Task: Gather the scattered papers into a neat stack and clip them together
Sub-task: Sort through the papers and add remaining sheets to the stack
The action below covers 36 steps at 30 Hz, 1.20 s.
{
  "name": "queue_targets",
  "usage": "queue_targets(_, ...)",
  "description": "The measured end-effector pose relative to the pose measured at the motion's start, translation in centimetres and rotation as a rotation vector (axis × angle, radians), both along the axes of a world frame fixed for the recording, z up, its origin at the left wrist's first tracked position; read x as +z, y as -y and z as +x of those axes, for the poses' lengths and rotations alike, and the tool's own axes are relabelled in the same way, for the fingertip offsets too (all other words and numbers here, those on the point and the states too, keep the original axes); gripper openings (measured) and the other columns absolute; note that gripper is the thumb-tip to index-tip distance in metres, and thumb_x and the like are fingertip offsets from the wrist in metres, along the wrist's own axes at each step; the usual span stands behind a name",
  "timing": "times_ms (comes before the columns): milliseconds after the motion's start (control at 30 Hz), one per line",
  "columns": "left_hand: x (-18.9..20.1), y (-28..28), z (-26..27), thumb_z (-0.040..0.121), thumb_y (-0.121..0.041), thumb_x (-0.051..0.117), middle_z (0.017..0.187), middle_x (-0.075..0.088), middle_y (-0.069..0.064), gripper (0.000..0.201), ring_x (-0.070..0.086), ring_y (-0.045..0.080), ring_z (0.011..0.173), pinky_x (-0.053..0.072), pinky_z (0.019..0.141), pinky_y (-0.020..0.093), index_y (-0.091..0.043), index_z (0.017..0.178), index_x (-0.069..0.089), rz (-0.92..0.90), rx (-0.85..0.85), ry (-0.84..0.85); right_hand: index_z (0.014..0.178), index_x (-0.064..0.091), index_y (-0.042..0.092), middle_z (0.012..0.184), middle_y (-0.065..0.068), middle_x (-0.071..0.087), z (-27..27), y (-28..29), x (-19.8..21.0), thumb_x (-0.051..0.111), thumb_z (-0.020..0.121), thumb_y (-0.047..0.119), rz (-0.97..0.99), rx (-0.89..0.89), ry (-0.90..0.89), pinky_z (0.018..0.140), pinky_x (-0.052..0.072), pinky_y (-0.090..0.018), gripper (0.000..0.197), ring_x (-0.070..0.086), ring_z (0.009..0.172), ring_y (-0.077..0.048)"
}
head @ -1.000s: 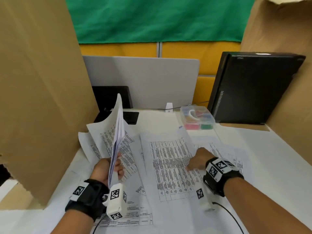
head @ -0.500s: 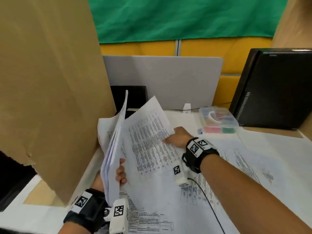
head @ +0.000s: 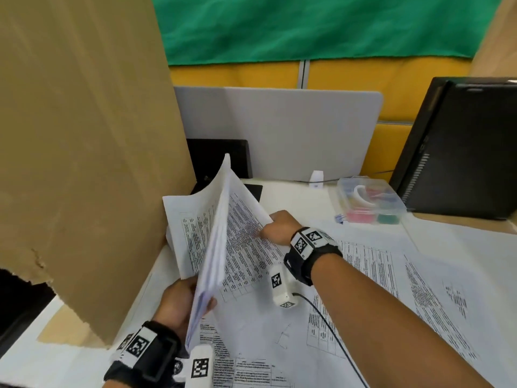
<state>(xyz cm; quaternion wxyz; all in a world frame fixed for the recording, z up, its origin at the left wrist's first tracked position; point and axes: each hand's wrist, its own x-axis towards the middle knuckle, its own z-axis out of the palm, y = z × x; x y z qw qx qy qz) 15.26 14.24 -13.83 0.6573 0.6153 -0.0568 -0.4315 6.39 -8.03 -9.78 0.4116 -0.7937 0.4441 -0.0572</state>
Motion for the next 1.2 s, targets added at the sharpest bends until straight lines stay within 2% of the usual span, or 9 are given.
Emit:
queue_targets(200, -1.7, 0.1, 1.3, 0.092, -0.025, 0.063, 0.111, 0.075, 0.014, 0.034, 0.070, 0.033, 0.103, 0.052, 0.096, 0.046, -0.002, 0.116, 0.070, 0.014, -0.020, 0.048, 0.106, 0.068, -0.003, 0.108, -0.021, 0.071, -3.7, -1.4, 1.5, 0.062, 0.089, 0.008, 0.030, 0.091, -0.008, 0.074, 0.055, -0.030, 0.021, 0.065, 0.087, -0.028)
queue_targets(433, 1.3, 0.2, 0.0, 0.094, -0.028, 0.061, 0.122, 0.069, 0.016, 0.039, 0.067, 0.031, 0.103, 0.054, 0.078, 0.037, -0.003, 0.124, 0.066, -0.034, 0.042, 0.076, 0.116, 0.069, 0.006, 0.115, -0.016, 0.074, -9.4, 0.4, 5.9, 0.066, 0.089, 0.014, 0.015, -0.140, 0.350, 0.094, 0.055, -0.046, 0.029, 0.070, 0.106, -0.034)
queue_targets(567, 4.3, 2.0, -1.5, 0.101, -0.019, 0.047, 0.124, 0.064, 0.023, 0.037, 0.064, 0.029, 0.081, 0.057, 0.069, 0.035, 0.008, 0.124, 0.059, -0.095, -0.016, 0.180, 0.127, 0.061, 0.014, 0.121, -0.010, 0.074, -14.2, 3.1, 5.8, 0.083, 0.055, 0.042, 0.143, -0.237, 0.509, 0.102, 0.051, -0.056, 0.080, 0.070, 0.111, -0.034)
queue_targets(667, 6.3, 3.5, -4.0, 0.097, -0.033, 0.056, 0.099, 0.075, 0.014, 0.036, 0.071, 0.029, 0.086, 0.058, 0.083, 0.046, -0.005, 0.115, 0.068, -0.122, -0.095, 0.248, 0.139, 0.054, 0.020, 0.133, -0.003, 0.068, -17.9, 0.9, 5.8, 0.086, 0.068, 0.034, 0.214, -0.232, 0.581, 0.110, 0.044, -0.053, 0.079, 0.065, 0.122, -0.026)
queue_targets(767, 7.2, 5.5, -6.9, 0.099, -0.027, 0.055, 0.071, 0.075, -0.002, 0.026, 0.072, 0.010, 0.060, 0.056, 0.056, 0.023, -0.007, 0.107, 0.068, -0.180, -0.199, 0.311, 0.133, 0.061, 0.015, 0.127, -0.006, 0.072, -21.2, -1.7, 5.5, 0.072, 0.088, 0.016, 0.288, -0.228, 0.654, 0.109, 0.045, -0.052, 0.046, 0.065, 0.121, -0.029)
queue_targets(867, 6.6, 7.5, -9.2, 0.096, -0.019, 0.061, 0.097, 0.076, 0.000, 0.018, 0.073, 0.022, 0.096, 0.058, 0.083, 0.036, -0.013, 0.112, 0.065, -0.167, -0.208, 0.475, 0.137, 0.059, 0.015, 0.129, -0.007, 0.071, -23.8, -2.6, 5.9, 0.059, 0.098, 0.033, 0.368, -0.326, 0.811, 0.111, 0.044, -0.051, 0.043, 0.066, 0.121, -0.028)
queue_targets(1000, 6.3, 8.8, -11.7, 0.091, -0.015, 0.068, 0.100, 0.069, -0.002, 0.029, 0.069, 0.020, 0.096, 0.053, 0.072, 0.027, -0.014, 0.117, 0.056, -0.197, -0.077, 0.621, 0.137, 0.060, 0.030, 0.131, 0.000, 0.070, -26.8, -3.4, 8.5, 0.048, 0.095, 0.059, 0.369, -0.251, 0.786, 0.106, 0.047, -0.048, 0.052, 0.066, 0.122, -0.023)
queue_targets(1100, 7.4, 8.9, -13.1, 0.090, -0.015, 0.069, 0.097, 0.072, -0.009, 0.031, 0.070, 0.011, 0.089, 0.057, 0.076, 0.029, -0.027, 0.114, 0.056, -0.249, -0.158, 0.602, 0.127, 0.066, 0.022, 0.118, 0.000, 0.076, -27.3, -3.7, 9.5, 0.065, 0.095, 0.029, 0.115, -0.256, 0.502, 0.102, 0.053, -0.049, 0.032, 0.072, 0.110, -0.024)
queue_targets(1200, 9.2, 8.7, -13.1, 0.090, -0.011, 0.067, 0.104, 0.078, -0.005, 0.023, 0.073, 0.013, 0.097, 0.055, 0.088, 0.034, -0.030, 0.102, 0.070, -0.325, -0.312, 0.513, 0.126, 0.068, 0.013, 0.123, -0.006, 0.074, -27.3, -3.8, 10.3, 0.063, 0.096, 0.009, 0.030, -0.365, 0.628, 0.105, 0.051, -0.047, 0.030, 0.070, 0.111, -0.024)
